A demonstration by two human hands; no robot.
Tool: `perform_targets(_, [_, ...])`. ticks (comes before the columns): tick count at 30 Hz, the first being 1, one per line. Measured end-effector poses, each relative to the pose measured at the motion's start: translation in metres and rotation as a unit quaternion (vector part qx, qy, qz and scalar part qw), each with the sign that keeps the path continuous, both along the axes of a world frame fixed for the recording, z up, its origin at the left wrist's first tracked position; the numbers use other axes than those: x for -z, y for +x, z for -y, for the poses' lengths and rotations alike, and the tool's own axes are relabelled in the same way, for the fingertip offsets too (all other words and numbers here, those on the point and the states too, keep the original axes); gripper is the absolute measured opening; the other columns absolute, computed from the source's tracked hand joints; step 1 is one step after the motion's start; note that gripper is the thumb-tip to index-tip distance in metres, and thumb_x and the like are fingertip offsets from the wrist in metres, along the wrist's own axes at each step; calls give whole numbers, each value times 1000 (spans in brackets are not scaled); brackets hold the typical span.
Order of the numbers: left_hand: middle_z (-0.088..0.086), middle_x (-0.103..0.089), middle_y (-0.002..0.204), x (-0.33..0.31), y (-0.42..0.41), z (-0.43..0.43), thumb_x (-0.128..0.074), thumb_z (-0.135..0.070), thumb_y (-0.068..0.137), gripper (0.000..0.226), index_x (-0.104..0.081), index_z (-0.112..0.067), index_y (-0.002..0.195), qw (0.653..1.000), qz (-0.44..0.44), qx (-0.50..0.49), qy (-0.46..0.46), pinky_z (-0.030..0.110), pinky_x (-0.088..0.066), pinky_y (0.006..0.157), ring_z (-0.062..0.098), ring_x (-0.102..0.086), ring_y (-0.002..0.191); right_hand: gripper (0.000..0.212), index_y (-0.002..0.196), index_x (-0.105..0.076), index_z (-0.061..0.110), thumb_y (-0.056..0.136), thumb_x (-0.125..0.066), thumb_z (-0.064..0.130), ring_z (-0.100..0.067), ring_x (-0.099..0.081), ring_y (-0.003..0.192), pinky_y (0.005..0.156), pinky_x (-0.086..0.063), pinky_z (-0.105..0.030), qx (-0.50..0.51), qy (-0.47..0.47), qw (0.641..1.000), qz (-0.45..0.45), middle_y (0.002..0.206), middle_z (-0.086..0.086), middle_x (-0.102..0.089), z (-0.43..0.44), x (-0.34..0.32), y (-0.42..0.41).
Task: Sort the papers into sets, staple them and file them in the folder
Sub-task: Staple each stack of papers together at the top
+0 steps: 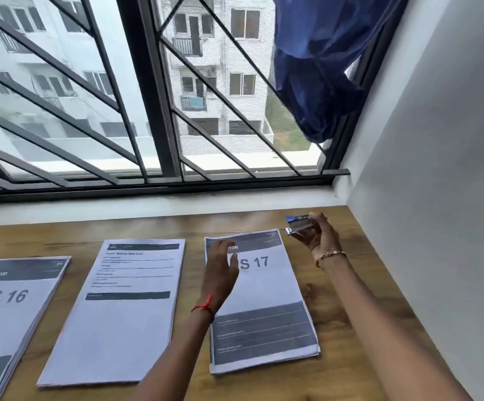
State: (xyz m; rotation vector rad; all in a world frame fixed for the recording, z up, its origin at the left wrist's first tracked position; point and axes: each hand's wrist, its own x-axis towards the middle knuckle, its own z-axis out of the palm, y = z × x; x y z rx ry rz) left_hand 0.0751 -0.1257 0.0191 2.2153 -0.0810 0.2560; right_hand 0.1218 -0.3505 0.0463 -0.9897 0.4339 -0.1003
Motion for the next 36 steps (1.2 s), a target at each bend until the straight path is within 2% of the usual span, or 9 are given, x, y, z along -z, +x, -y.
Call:
perform_targets(6, [16, -61, 107, 11, 23, -33, -56, 5, 83, 23, -63, 3, 104, 996, -20, -84, -27, 8, -26, 83, 30, -55, 104, 21, 74, -52, 6, 92, -53, 17, -24, -67, 52, 48, -57, -35, -26, 72, 995, -65, 57, -10, -66, -52, 9, 42])
perform_targets(10, [19, -59, 111, 21, 33, -45, -54, -3, 88, 27, -58, 4, 114, 982, -110, -136, -69, 26, -37, 88, 31, -54, 106, 20, 84, -50, 5, 96, -47, 21, -32, -63, 69, 42, -55, -40, -74, 86, 987, -114, 84, -15, -59, -80, 17, 56])
perform_targets(12, [14, -60, 84, 26, 39, -47, -52, 0, 85, 13, -64, -2, 87, 978, -138, -138, -79, 33, -42, 74, 23, -55, 79, 19, 92, -50, 6, 97, -45, 24, -33, -58, 81, 51, -54, -52, -111, 72, 984, -121, 92, -13, -57, -94, 24, 58])
perform_targets(14, [9, -46, 56, 32, 47, -48, -50, 2, 79, 23, -47, -4, 57, 975, -154, -141, -77, 33, -36, 56, 16, -38, 54, 22, 102, -50, 3, 97, -45, 24, -35, -59, 85, 54, -55, -53, -133, 81, 981, -113, 96, -14, -58, -106, 33, 61])
perform_targets(18, [18, -59, 59, 43, 62, -48, -52, -7, 83, 26, -56, 7, 60, 969, -169, -172, -63, 39, -42, 51, 18, -45, 52, 22, 101, -52, 3, 97, -43, 22, -36, -60, 84, 53, -57, -42, -172, 79, 977, -99, 91, -14, -59, -125, 51, 67])
perform_targets(21, [8, -48, 52, 44, 71, -47, -53, -12, 85, 32, -56, 6, 59, 961, -186, -201, -48, 24, -32, 42, 13, -39, 45, 23, 93, -58, 6, 97, -42, 22, -28, -64, 74, 58, -59, -42, -207, 54, 973, -91, 76, -8, -63, -134, 66, 67])
perform_targets(27, [7, -64, 74, 48, 83, -48, -56, -25, 84, 24, -68, -7, 74, 943, -244, -224, -23, 25, -38, 58, 27, -59, 70, 26, 90, -61, 4, 97, -42, 20, -25, -67, 69, 64, -59, -43, -198, 106, 970, -98, 69, -8, -64, -132, 93, 67])
perform_targets(33, [9, -56, 62, 54, 86, -43, -59, -26, 85, 33, -58, -1, 65, 956, -222, -193, -4, 26, -32, 47, 22, -51, 58, 23, 94, -60, 4, 84, -54, 24, -25, -67, 70, 70, -58, -44, -214, 102, 968, -80, 74, -11, -66, -130, 101, 68])
perform_targets(36, [8, -63, 78, 57, 86, -40, -58, -22, 87, 18, -61, -7, 77, 964, -203, -169, -25, 32, -47, 65, 24, -59, 75, 20, 93, -60, 5, 92, -48, 20, -23, -67, 70, 76, -55, -46, -213, 98, 969, -80, 74, -10, -66, -129, 103, 69])
